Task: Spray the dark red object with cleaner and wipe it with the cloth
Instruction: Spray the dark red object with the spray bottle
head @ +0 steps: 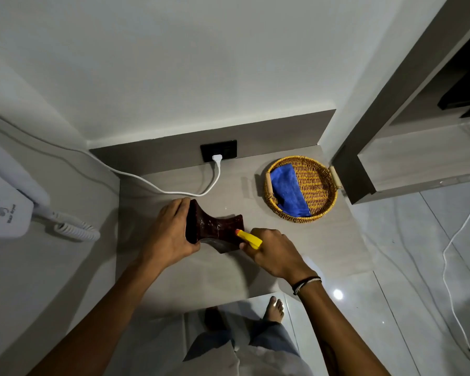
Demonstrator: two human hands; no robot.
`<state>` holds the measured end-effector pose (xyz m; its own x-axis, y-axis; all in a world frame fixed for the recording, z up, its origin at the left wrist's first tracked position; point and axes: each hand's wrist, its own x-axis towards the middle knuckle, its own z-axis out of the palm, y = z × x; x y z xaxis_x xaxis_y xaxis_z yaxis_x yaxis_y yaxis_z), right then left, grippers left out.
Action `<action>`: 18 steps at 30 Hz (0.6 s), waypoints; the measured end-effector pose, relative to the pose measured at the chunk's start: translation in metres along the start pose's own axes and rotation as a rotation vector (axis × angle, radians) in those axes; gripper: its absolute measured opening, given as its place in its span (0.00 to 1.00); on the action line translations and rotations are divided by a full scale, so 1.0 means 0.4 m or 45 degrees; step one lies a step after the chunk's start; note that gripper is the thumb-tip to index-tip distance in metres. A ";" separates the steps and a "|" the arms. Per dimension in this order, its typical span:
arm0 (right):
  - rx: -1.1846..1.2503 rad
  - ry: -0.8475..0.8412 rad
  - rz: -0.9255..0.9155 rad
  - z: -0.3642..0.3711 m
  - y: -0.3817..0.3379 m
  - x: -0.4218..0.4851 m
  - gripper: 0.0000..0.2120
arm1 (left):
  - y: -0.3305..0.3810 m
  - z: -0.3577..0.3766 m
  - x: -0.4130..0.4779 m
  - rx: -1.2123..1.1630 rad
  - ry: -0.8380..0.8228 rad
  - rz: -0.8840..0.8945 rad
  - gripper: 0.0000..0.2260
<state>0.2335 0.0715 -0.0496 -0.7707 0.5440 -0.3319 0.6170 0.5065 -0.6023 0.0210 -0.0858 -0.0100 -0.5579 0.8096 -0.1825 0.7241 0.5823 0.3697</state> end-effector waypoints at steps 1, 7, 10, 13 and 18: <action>0.068 -0.012 -0.025 -0.003 -0.009 0.002 0.13 | 0.004 -0.001 0.003 0.011 -0.005 0.000 0.50; 0.378 0.163 0.055 -0.062 0.032 0.022 0.05 | -0.006 -0.010 0.014 0.051 -0.038 -0.051 0.50; 0.450 0.306 0.034 -0.140 0.103 0.030 0.08 | -0.012 -0.014 0.021 0.098 -0.023 -0.019 0.48; 0.210 0.495 0.087 -0.247 0.172 0.065 0.24 | 0.009 -0.021 0.035 0.206 -0.026 0.026 0.48; 0.207 0.656 0.109 -0.371 0.253 0.167 0.24 | 0.072 -0.042 0.055 0.330 -0.049 0.040 0.48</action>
<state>0.2680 0.2585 -0.0249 -0.5155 0.8568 -0.0107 0.6099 0.3582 -0.7069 0.0229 -0.0524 0.0120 -0.5211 0.8270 -0.2109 0.8234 0.5522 0.1309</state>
